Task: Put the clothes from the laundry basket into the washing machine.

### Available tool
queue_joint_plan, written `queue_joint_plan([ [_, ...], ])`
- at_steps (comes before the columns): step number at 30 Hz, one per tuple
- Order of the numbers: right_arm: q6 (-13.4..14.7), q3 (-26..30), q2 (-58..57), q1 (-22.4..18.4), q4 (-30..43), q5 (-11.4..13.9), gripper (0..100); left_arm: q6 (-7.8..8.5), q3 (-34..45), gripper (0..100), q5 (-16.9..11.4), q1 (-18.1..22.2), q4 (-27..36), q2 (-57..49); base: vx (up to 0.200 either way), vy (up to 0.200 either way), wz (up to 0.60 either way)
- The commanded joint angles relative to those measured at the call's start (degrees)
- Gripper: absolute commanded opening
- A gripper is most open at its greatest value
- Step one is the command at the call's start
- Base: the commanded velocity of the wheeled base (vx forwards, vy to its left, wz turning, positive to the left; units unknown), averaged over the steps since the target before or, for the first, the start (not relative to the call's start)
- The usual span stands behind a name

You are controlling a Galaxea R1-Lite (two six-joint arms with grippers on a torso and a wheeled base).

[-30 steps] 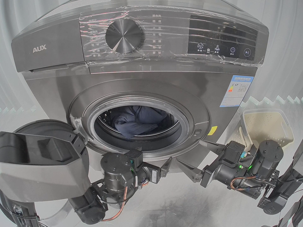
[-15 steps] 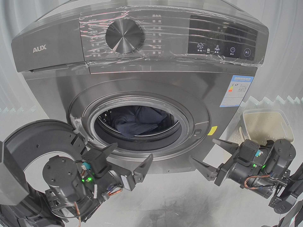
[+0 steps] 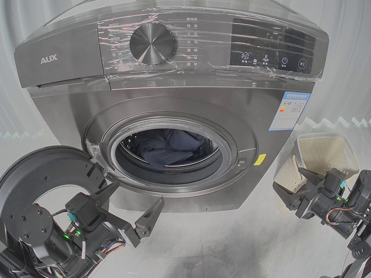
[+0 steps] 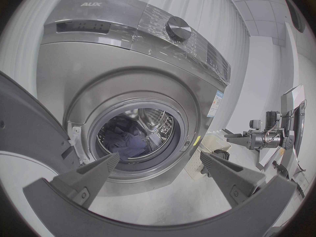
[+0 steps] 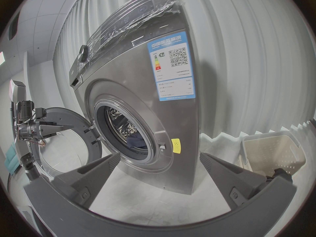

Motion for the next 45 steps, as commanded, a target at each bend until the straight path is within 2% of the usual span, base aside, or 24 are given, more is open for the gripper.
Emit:
queue_joint_plan([
  [1,0.24,1.45,-1.96,-1.26,0.3,-1.76,100,1.22,2.31,100,0.94,-0.49,0.06,-5.27,-0.2,0.0,0.0],
  [3,0.33,1.45,-2.66,-1.26,0.74,-2.02,100,2.1,3.27,100,0.94,-0.14,0.06,-7.03,-0.2,0.0,0.0],
  [6,0.33,1.45,-4.77,-1.08,2.32,-2.72,100,2.1,4.68,100,1.2,-0.14,0.76,-8.7,-0.2,0.0,0.0],
  [14,0.94,1.45,-14.97,-1.7,19.02,-2.72,100,2.45,4.68,100,1.2,2.94,6.12,-15.64,-0.2,0.0,0.0],
  [19,1.12,1.45,-19.98,-2.93,24.12,-2.81,100,2.27,4.68,100,0.85,3.38,11.22,-20.56,-0.2,0.0,0.0],
  [25,0.68,1.45,-32.55,-5.04,37.3,-3.08,100,1.66,4.68,100,0.67,6.89,26.34,-31.72,-0.2,0.0,0.0],
  [27,0.68,1.36,-37.21,-6.53,42.05,-3.51,100,0.25,4.68,100,0.41,7.33,31.52,-36.82,-0.2,0.0,0.0],
  [28,0.68,1.36,-37.21,-6.53,42.05,-3.51,100,0.25,4.68,100,0.41,7.33,31.52,-36.82,-0.2,0.0,0.0],
  [29,0.68,1.36,-40.37,-7.41,44.86,-4.75,100,-0.54,4.68,100,0.5,7.6,35.48,-40.07,0.0,0.0,0.0],
  [31,0.77,1.36,-44.15,-8.12,47.67,-5.54,100,-0.8,4.68,100,0.67,9.44,40.13,-43.94,0.0,0.0,0.0],
  [33,0.77,1.36,-46.52,-8.56,49.25,-5.62,100,-0.89,4.68,100,0.58,10.94,43.21,-47.02,0.0,0.0,0.0],
  [34,0.68,1.36,-49.25,-9.43,51.1,-5.71,100,-0.98,4.68,100,0.41,12.17,47.17,-50.89,0.0,0.0,0.0],
  [39,0.5,1.36,-54.26,-11.37,54.79,-5.62,100,-1.24,4.68,100,0.15,14.89,57.8,-60.38,0.0,0.0,0.0],
  [43,0.77,1.36,-57.51,-12.16,57.69,-5.62,100,-1.33,4.68,100,-1.35,17.44,62.63,-65.04,0.0,0.0,0.0],
  [45,0.5,1.36,-61.46,-13.48,61.91,-5.54,100,-0.89,4.68,100,-1.79,19.55,65.18,-68.02,0.0,0.0,0.0],
])
